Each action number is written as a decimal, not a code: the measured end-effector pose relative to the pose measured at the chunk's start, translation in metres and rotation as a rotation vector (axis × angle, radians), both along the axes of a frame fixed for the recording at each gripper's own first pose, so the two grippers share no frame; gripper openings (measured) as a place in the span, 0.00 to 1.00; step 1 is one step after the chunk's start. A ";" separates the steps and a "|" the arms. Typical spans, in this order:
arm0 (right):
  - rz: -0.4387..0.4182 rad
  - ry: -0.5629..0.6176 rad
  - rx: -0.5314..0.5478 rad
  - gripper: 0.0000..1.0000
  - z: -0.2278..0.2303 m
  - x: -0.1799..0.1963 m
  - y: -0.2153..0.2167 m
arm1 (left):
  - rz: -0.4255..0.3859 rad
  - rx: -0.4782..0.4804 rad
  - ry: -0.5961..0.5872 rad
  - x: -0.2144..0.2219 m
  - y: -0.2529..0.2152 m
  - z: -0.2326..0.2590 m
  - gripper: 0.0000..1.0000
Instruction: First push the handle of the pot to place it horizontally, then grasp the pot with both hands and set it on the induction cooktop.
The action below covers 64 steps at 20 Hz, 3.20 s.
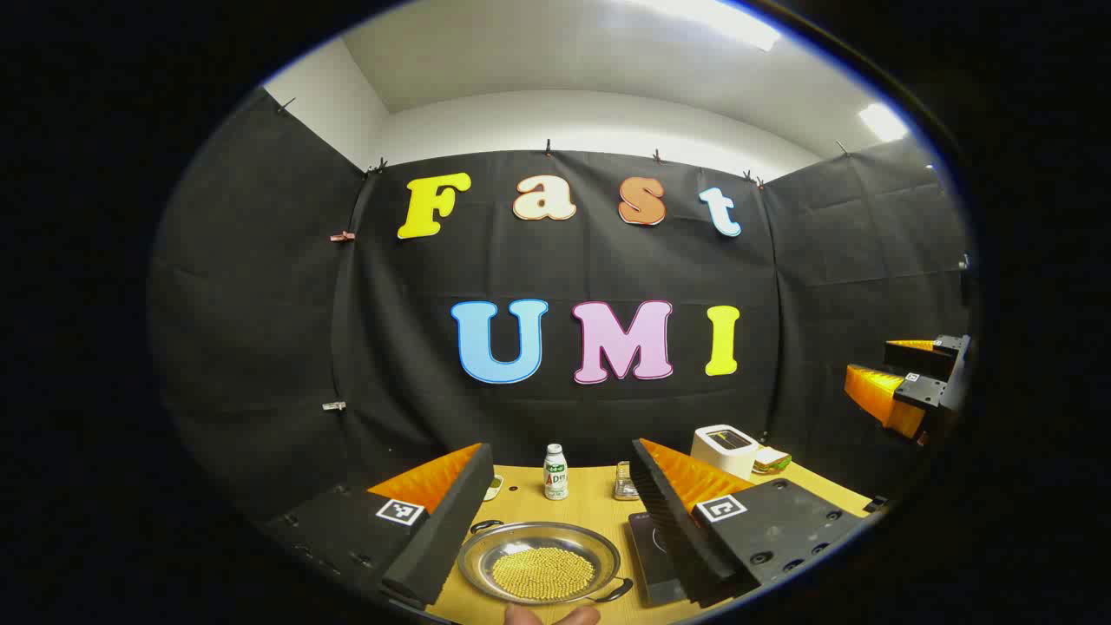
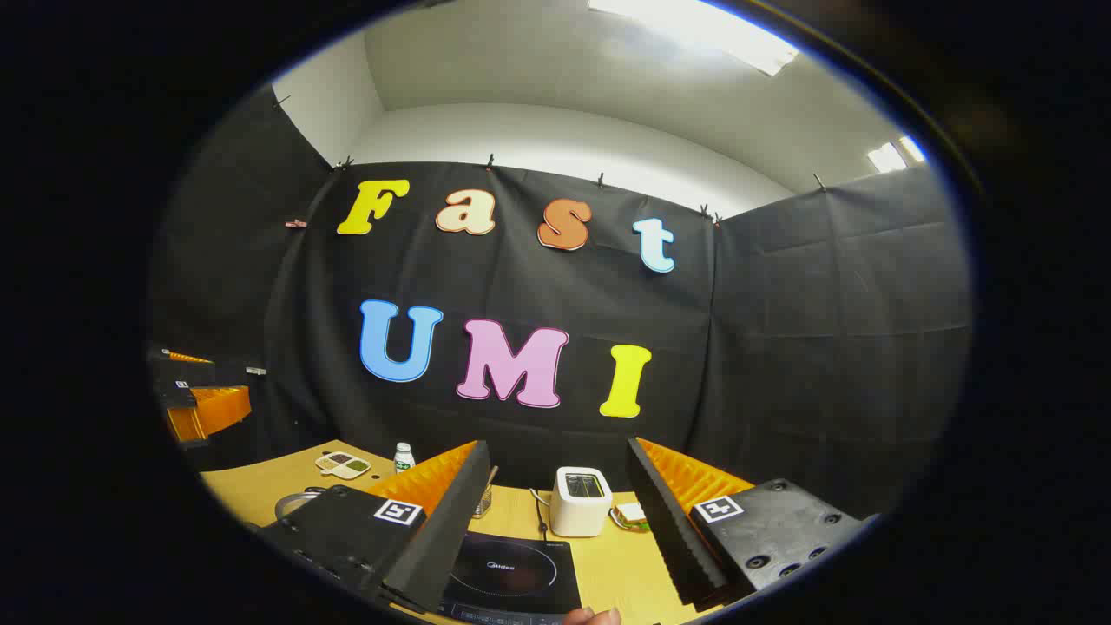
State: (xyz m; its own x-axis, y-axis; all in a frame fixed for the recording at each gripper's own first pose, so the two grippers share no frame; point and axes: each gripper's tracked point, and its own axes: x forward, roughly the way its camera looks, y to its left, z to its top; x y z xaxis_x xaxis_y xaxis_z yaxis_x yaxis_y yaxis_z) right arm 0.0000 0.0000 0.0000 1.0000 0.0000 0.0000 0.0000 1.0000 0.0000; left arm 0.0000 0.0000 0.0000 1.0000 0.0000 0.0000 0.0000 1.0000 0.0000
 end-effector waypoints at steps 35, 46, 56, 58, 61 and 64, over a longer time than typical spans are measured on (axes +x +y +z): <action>0.003 0.006 -0.022 0.98 -0.003 0.007 0.003 | -0.264 -0.053 0.334 0.012 -0.023 -0.080 0.05; -0.035 0.106 -0.038 0.98 -0.034 0.013 -0.015 | -0.456 -0.096 1.115 -0.046 -0.048 -0.271 0.05; -0.139 0.177 -0.059 0.96 -0.058 -0.008 -0.069 | -0.446 0.091 1.368 -0.030 -0.040 -0.371 0.05; -0.159 0.191 -0.056 0.98 -0.062 -0.010 -0.078 | -0.421 0.129 1.387 -0.025 -0.037 -0.385 0.05; -0.193 0.202 -0.048 0.98 -0.065 -0.017 -0.094 | -0.387 0.117 1.383 -0.014 -0.042 -0.393 0.06; -0.210 0.219 -0.030 0.98 -0.071 -0.022 -0.104 | -0.354 0.073 1.362 -0.005 -0.049 -0.392 0.05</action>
State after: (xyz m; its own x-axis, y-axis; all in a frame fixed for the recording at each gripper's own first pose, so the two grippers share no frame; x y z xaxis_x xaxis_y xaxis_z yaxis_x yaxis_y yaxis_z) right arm -0.0224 -0.1036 -0.0709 0.9543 -0.2104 -0.2122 0.2039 0.9776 -0.0525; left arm -0.0046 -0.0494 -0.3918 0.1628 -0.2060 -0.9649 0.2897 0.9448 -0.1528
